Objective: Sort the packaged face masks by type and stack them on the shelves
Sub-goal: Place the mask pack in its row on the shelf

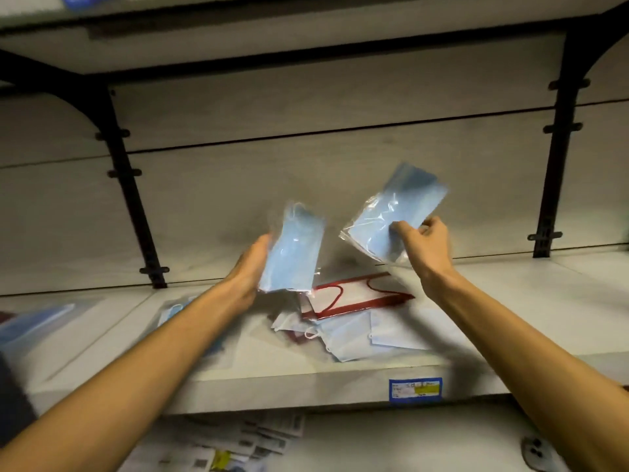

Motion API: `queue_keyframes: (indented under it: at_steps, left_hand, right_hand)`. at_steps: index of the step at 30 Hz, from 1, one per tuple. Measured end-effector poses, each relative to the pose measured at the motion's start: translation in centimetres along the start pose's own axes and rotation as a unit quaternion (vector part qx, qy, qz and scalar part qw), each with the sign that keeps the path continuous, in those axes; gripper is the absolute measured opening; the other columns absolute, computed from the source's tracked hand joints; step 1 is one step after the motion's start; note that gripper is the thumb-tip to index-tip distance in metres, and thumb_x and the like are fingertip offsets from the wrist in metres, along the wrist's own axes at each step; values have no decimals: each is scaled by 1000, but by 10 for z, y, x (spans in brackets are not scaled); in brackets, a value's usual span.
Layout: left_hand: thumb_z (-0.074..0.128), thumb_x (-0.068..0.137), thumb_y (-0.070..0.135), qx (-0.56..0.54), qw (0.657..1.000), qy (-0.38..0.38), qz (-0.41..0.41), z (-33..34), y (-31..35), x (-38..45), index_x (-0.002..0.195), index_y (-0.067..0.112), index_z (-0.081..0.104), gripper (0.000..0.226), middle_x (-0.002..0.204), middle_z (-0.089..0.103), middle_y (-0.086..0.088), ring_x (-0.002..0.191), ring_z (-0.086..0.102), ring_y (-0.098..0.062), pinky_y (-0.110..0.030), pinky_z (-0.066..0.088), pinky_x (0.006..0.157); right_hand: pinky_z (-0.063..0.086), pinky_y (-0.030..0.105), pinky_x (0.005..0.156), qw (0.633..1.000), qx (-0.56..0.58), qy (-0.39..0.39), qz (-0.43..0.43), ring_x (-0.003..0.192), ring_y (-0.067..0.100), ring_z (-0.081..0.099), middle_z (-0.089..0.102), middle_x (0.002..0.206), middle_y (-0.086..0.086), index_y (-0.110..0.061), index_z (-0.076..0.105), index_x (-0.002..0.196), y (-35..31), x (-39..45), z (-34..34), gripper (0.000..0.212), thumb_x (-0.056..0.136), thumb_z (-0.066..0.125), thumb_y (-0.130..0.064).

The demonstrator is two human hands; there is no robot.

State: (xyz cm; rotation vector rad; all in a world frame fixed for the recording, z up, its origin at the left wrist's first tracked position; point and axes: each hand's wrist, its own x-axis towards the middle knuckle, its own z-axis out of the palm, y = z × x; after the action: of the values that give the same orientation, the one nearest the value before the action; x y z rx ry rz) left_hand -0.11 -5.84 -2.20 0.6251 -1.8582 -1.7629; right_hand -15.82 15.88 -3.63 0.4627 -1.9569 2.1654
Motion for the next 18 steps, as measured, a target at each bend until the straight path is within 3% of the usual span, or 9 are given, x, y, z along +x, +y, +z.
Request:
queue_keyframes:
  at_steps: [3, 5, 7, 9, 11, 13, 15, 17, 18]
  left_hand:
    - [33, 94, 74, -134, 985, -60, -93, -32, 3, -22, 109, 9, 71, 77, 98, 73, -15, 79, 71, -28, -30, 58, 67]
    - [35, 91, 78, -122, 987, -61, -82, -56, 2, -34, 103, 9, 74, 80, 91, 74, -14, 75, 72, -28, -30, 57, 66]
    - [49, 95, 59, -66, 996, -31, -57, -80, -1, -47, 104, 10, 71, 54, 88, 73, -10, 78, 71, -27, -32, 53, 71]
    - [61, 92, 34, 20, 999, 27, -39, -109, -8, -56, 110, 11, 66, 30, 107, 72, -9, 103, 68, -31, -39, 52, 90]
    - [62, 88, 18, 45, 996, 63, -38, -138, -11, -66, 113, 9, 64, 26, 123, 67, -11, 121, 60, -35, -49, 45, 108]
    - [61, 89, 8, 31, 996, 72, -39, -164, -10, -76, 123, 3, 59, 34, 128, 65, -18, 120, 61, -38, -55, 46, 108]
    - [61, 91, 3, 44, 996, 80, -21, -186, -9, -86, 121, 2, 58, 31, 123, 67, -21, 114, 65, -38, -54, 50, 104]
    - [65, 91, 4, 61, 995, 78, 3, -208, -13, -96, 120, 4, 58, 30, 116, 70, -15, 107, 68, -29, -44, 55, 99]
    - [67, 91, 3, 62, 995, 71, 18, -219, -16, -103, 120, 6, 59, 30, 109, 73, -9, 99, 72, -21, -32, 59, 89]
  right_hand:
    - [53, 36, 70, 999, -25, -47, -2, 79, 20, 62, 65, 83, 0, -7, 59, 112, 4, -24, 18, 37, 81, 74, -22]
    - [55, 32, 62, 997, -2, -72, 10, 79, 23, 68, 72, 90, 9, -6, 58, 116, 1, -40, 30, 42, 80, 77, -18]
    - [55, 27, 58, 995, 26, -95, 18, 75, 19, 72, 76, 92, 11, -5, 58, 119, -4, -57, 43, 44, 81, 79, -14]
    - [53, 17, 56, 992, 50, -112, 23, 70, 7, 72, 75, 89, 0, -7, 59, 122, -11, -76, 56, 45, 82, 80, -12]
    - [54, 13, 56, 988, 75, -131, 29, 68, 1, 72, 73, 88, -7, -9, 59, 122, -18, -95, 70, 45, 82, 81, -12]
    - [57, 15, 58, 983, 96, -153, 38, 72, 3, 74, 76, 88, -8, -7, 63, 120, -24, -115, 84, 42, 82, 80, -10]
    - [58, 19, 58, 976, 110, -181, 49, 76, 8, 75, 78, 93, -3, -7, 68, 115, -29, -135, 98, 36, 82, 81, -13]
    - [62, 33, 69, 969, 120, -207, 61, 85, 18, 77, 77, 103, 5, -9, 68, 111, -31, -155, 114, 34, 81, 81, -18]
    - [62, 41, 79, 966, 129, -216, 60, 90, 23, 76, 77, 106, 6, -10, 67, 111, -32, -166, 123, 34, 82, 81, -19]
